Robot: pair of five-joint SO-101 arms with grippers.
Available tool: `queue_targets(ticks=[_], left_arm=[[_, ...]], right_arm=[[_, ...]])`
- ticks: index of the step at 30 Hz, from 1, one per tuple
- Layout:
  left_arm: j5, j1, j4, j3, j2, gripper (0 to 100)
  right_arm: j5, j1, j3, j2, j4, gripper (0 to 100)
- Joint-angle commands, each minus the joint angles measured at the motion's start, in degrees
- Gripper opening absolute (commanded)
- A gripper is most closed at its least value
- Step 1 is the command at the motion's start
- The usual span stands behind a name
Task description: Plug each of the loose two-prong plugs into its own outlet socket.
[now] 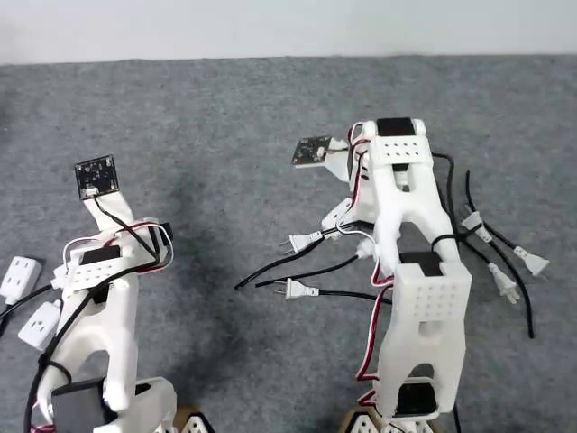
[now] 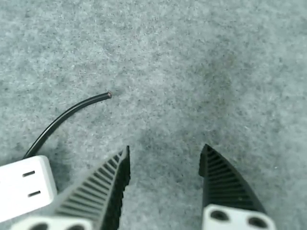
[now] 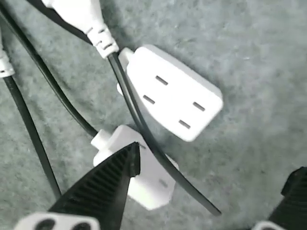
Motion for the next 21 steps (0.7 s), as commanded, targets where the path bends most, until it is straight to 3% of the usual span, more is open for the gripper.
queue_targets(ticks=[1,9,21], left_arm=[[0.1,0.5,-1.1,-0.6,-1.6,23],[0.1,0.5,-1.1,-0.6,-1.6,23],[0.1,0.5,-1.1,-0.5,-1.6,23]], right_arm=[[-0.2,0.8,-0.5,0.4,-0.8,41.5],[-0.1,0.8,-0.5,2.9,-5.9,0.0],[-0.1,2.5,-0.9,-12.5,1.0,0.9]])
